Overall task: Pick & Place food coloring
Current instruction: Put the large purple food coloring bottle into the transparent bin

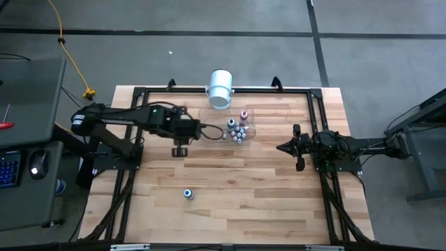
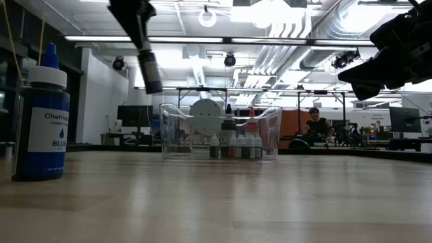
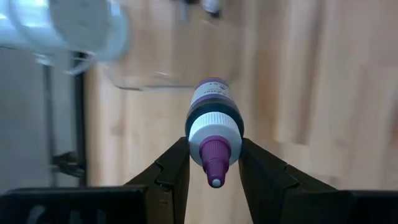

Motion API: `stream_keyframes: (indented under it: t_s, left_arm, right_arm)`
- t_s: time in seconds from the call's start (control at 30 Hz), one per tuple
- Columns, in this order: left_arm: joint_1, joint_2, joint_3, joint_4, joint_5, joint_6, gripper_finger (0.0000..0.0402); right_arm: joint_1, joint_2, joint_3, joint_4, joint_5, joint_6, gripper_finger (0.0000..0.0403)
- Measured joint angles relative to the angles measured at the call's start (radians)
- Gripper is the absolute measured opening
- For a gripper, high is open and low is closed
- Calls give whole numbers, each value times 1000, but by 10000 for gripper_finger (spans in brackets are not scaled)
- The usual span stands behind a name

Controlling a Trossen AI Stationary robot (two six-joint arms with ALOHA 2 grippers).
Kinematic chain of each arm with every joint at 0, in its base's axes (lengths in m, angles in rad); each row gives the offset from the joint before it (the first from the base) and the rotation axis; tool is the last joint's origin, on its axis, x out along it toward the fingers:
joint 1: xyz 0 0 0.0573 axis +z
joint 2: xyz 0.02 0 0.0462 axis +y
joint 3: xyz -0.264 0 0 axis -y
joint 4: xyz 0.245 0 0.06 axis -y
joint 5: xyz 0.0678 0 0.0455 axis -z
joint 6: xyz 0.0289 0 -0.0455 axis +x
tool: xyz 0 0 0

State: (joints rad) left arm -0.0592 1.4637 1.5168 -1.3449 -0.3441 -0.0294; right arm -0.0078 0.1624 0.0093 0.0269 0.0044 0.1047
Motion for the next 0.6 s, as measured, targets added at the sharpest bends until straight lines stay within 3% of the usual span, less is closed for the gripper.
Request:
stream_keyframes:
  t_s: [0.37,0.6]
  left_arm:
    - [47,136,111,50,-184,149,113]
    - [104,225,115,165,-154,292,113]
  right_arm:
    - [0,0,0,0,0,0,1]
    - [0,0,0,0,0,0,0]
